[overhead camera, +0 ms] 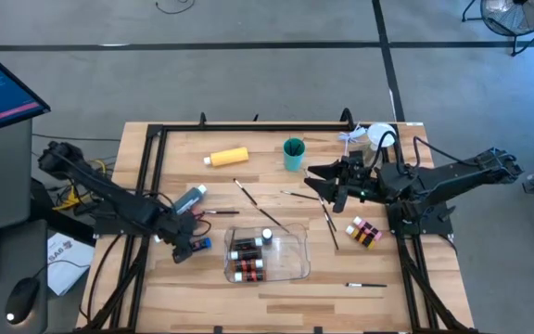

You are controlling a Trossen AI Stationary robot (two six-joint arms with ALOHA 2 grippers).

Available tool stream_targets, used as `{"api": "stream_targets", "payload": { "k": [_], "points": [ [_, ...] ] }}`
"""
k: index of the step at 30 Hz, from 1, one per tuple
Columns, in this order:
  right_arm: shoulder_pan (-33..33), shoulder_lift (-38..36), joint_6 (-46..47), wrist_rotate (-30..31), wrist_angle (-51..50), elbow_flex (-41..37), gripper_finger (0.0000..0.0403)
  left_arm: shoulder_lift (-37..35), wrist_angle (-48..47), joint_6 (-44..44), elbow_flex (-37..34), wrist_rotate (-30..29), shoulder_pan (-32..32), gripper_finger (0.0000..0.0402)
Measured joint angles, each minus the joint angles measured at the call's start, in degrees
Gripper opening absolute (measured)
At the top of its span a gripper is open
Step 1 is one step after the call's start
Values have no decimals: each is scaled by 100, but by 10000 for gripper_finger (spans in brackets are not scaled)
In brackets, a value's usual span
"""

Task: Pick & Place Paint Supplies
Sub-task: Put the blue paint bottle into the transparent bin

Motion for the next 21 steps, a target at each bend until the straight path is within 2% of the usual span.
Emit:
{"api": "stream_targets", "payload": {
  "k": [6,14,21],
  "points": [
    [1,0,0,1,-14,0,270,-260,-43,-416,0,-248,-307,214],
    [3,0,-2,0,-44,0,270,-47,-44,-839,-39,-404,-912,198],
    [1,0,-2,1,-62,0,270,-8,10,-1026,-260,-518,-1110,185]
  ]
}}
